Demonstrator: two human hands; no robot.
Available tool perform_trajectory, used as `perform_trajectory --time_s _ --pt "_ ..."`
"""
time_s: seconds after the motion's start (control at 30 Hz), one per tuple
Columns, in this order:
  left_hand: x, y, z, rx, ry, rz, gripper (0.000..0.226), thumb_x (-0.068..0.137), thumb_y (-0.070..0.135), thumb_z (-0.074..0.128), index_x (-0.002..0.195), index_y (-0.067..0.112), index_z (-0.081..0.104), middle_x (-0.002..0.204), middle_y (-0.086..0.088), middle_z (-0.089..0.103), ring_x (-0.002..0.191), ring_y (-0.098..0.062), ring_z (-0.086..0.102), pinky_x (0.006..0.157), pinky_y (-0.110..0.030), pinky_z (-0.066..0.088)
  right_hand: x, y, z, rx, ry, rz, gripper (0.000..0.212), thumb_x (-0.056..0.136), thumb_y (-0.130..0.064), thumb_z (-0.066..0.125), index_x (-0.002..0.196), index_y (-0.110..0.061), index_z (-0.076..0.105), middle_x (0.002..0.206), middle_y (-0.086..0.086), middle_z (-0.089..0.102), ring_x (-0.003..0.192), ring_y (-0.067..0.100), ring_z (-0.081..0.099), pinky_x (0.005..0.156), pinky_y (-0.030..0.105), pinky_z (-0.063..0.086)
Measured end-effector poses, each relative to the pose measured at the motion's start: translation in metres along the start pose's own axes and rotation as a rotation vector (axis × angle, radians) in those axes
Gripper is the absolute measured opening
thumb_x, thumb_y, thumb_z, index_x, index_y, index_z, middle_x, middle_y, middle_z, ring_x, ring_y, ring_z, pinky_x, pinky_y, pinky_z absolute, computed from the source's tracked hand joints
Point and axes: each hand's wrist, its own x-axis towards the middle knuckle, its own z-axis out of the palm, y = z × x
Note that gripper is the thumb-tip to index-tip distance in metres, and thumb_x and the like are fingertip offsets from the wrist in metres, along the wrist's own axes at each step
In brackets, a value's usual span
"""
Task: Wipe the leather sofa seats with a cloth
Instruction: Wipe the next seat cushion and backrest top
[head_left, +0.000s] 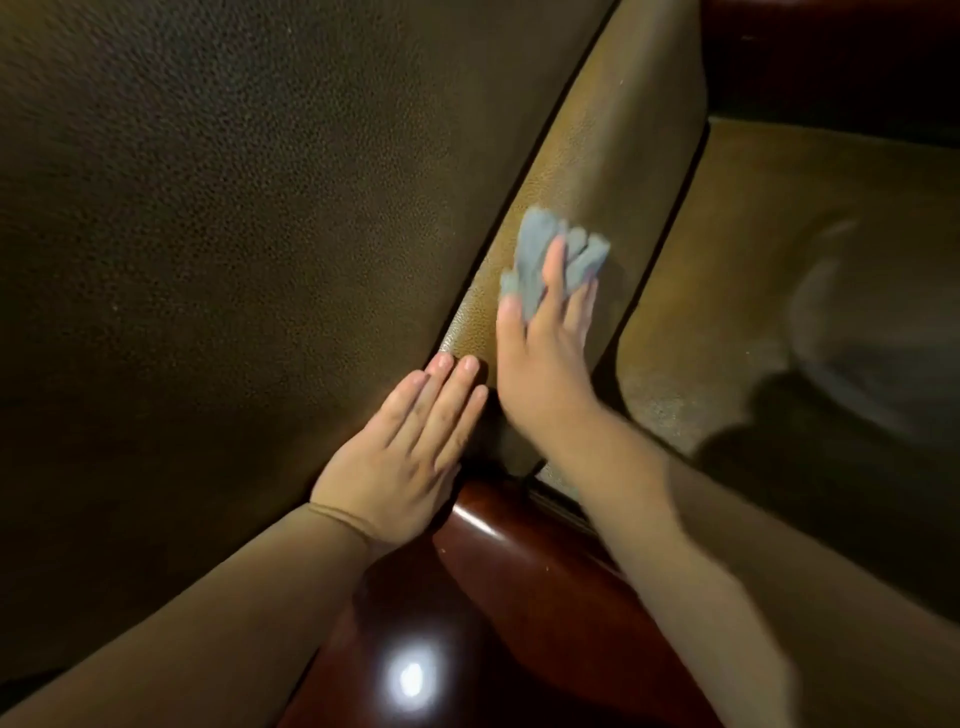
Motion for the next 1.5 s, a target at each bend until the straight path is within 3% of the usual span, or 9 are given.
perform_trajectory --time_s 0.17,0.3,0.43,0.57,0.73,0.83,1.03,1.17,1.5 --pt "-0.002 0.003 0.006 0.034 -0.002 0.006 0.069 0.103 0.027 0.035 0.161 -0.008 0.024 0.169 -0.032 0.016 0.156 -0.047 0.021 0.131 -0.053 0.007 -0.062 0.035 0.014 -0.091 -0.209 -0.138 0.068 0.099 -0.064 0.009 0.156 -0.046 -0.024 0.161 -0.008 -0.041 0.153 0.024 -0.033 0.129 0.044 -0.009" --pt "-0.001 0.003 0.004 0.021 -0.008 -0.021 0.073 0.101 0.031 0.043 0.161 -0.007 0.026 0.169 -0.03 0.019 0.156 -0.046 0.025 0.131 -0.052 0.01 0.013 0.022 -0.006 -0.21 -0.066 -0.086 0.079 0.099 -0.058 -0.013 0.166 -0.025 0.009 0.172 0.013 -0.016 0.157 0.038 -0.02 0.128 0.053 -0.006" --pt "0.0 0.003 0.001 0.047 -0.072 -0.004 0.073 0.102 0.034 0.042 0.162 -0.005 0.026 0.17 -0.03 0.017 0.157 -0.045 0.022 0.131 -0.052 0.009 0.047 0.003 -0.046 -0.213 -0.039 -0.043 0.062 0.107 -0.042 0.019 0.165 -0.026 0.007 0.173 0.013 -0.011 0.159 0.037 -0.007 0.13 0.051 0.006" --pt "-0.001 0.001 -0.001 0.046 -0.088 -0.001 0.073 0.102 0.036 0.038 0.162 -0.004 0.025 0.17 -0.029 0.016 0.158 -0.046 0.018 0.131 -0.053 0.006 -0.037 0.024 -0.043 -0.127 -0.338 0.073 0.065 0.109 -0.027 0.039 0.166 -0.018 0.009 0.173 0.011 -0.011 0.16 0.03 0.0 0.128 0.034 0.011" --pt "0.002 0.009 -0.024 -0.017 -0.345 -0.06 0.076 0.101 0.04 0.026 0.165 0.0 0.018 0.173 -0.023 0.001 0.161 -0.041 -0.004 0.131 -0.053 -0.006 -0.116 0.013 -0.088 -0.125 -0.61 0.288 0.05 0.113 -0.035 0.031 0.159 -0.017 0.035 0.152 0.011 0.052 0.137 0.026 0.051 0.115 0.034 0.037" --pt "0.019 0.028 -0.053 -0.182 -0.603 -0.274 0.078 0.1 0.052 0.02 0.168 0.015 0.008 0.173 -0.014 -0.013 0.158 -0.034 -0.027 0.128 -0.051 -0.016 -0.116 0.0 -0.127 -0.132 -0.576 0.348 0.053 0.111 -0.048 0.03 0.156 -0.023 0.039 0.14 0.01 0.061 0.126 0.026 0.059 0.109 0.041 0.046" --pt "0.073 0.081 -0.176 -0.809 -0.799 -0.796 0.057 0.104 0.054 0.04 0.152 0.024 0.048 0.144 -0.008 0.061 0.136 -0.03 0.054 0.113 -0.042 0.041 -0.122 -0.051 -0.258 -0.363 -0.596 0.21 0.053 0.111 -0.049 0.025 0.15 -0.019 0.043 0.141 0.012 0.059 0.131 0.032 0.054 0.108 0.039 0.043" --pt "0.062 0.11 -0.244 -1.058 -0.823 -0.752 0.051 0.108 0.045 0.046 0.151 0.018 0.052 0.144 -0.01 0.063 0.135 -0.029 0.057 0.112 -0.037 0.045 -0.149 -0.062 -0.327 -0.545 -0.732 0.196 0.048 0.111 -0.049 0.031 0.14 -0.015 0.047 0.125 0.012 0.067 0.102 0.024 0.063 0.085 0.036 0.052" --pt "-0.009 0.155 -0.406 -0.977 -0.835 -0.74 0.047 0.11 0.041 0.044 0.148 0.016 0.057 0.147 -0.007 0.062 0.136 -0.026 0.056 0.11 -0.033 0.043 -0.171 -0.091 -0.477 -0.801 -0.672 0.129 0.075 0.098 -0.052 0.06 0.149 -0.018 0.016 0.125 0.014 0.063 0.108 0.031 0.066 0.093 0.046 0.057"
